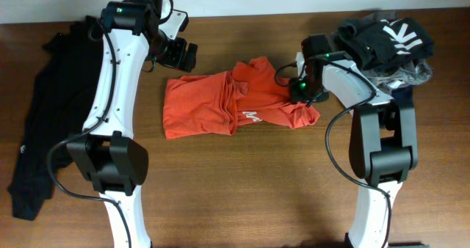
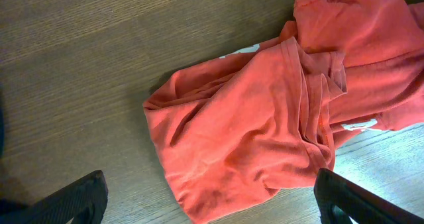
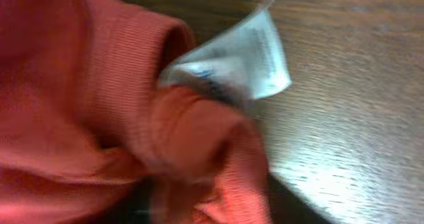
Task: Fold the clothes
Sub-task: 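Grasp the right end of the red shirt with the right gripper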
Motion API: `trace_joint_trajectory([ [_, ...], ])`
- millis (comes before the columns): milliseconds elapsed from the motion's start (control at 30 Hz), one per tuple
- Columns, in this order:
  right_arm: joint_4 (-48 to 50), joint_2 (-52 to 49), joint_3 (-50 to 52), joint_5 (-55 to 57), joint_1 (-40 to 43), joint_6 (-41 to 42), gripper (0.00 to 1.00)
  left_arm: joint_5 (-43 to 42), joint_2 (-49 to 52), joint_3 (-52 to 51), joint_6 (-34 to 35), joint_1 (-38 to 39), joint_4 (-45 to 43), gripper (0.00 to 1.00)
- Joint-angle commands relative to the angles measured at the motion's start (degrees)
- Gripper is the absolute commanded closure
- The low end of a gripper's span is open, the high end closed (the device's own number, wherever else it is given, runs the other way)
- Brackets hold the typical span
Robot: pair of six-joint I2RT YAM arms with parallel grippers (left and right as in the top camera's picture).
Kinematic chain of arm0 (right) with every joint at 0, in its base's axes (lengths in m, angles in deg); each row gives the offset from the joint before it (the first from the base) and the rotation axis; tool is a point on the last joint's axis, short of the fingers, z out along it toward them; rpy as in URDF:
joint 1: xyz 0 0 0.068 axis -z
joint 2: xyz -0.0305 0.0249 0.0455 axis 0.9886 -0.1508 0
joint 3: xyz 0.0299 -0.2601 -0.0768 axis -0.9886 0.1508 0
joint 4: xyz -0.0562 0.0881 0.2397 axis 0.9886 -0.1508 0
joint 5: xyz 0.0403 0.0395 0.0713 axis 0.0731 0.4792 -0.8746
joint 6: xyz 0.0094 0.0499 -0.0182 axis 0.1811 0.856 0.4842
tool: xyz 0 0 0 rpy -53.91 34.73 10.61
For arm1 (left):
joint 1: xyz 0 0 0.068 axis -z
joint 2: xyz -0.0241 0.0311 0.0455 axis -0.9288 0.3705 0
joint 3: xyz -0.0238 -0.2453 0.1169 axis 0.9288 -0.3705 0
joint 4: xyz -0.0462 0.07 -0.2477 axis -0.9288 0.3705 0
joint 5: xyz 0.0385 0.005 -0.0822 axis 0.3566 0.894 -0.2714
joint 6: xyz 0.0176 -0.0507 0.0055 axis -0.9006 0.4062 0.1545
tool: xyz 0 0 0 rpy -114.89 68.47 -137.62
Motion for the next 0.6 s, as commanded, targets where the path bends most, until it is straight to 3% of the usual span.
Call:
trace_joint_trajectory([
  [0, -0.33, -2.03, 2.01, 3.58, 0.72, 0.24, 0.25, 0.44, 0.2, 0.79, 0.5, -0.15, 0.07, 0.01],
  [200, 0.11, -2.03, 2.03, 3.56, 1.62, 0.26, 0.25, 0.44, 0.28, 0.79, 0.48, -0.09, 0.04, 0.01],
  [300, 0.31, -2.03, 2.36, 3.54, 1.44, 0.24, 0.48, 0.46, 0.31, 0.79, 0.48, -0.11, 0.04, 0.01],
  [433, 0.07, -2.03, 3.04, 3.58, 1.44, 0.22, 0.67, 0.68, 0.31, 0.79, 0.46, -0.15, 0.0, 0.01],
  [500, -0.35, -2.03, 3.1, 3.58, 1.97, 0.22, 0.88, 2.49, 0.31, 0.79, 0.48, -0.15, -0.04, 0.01],
  [567, -0.83, -2.01, 3.04, 3.58, 2.6, 0.24, 0.96, 3.76, 0.31, 0.79, 0.46, -0.15, -0.04, 0.01],
])
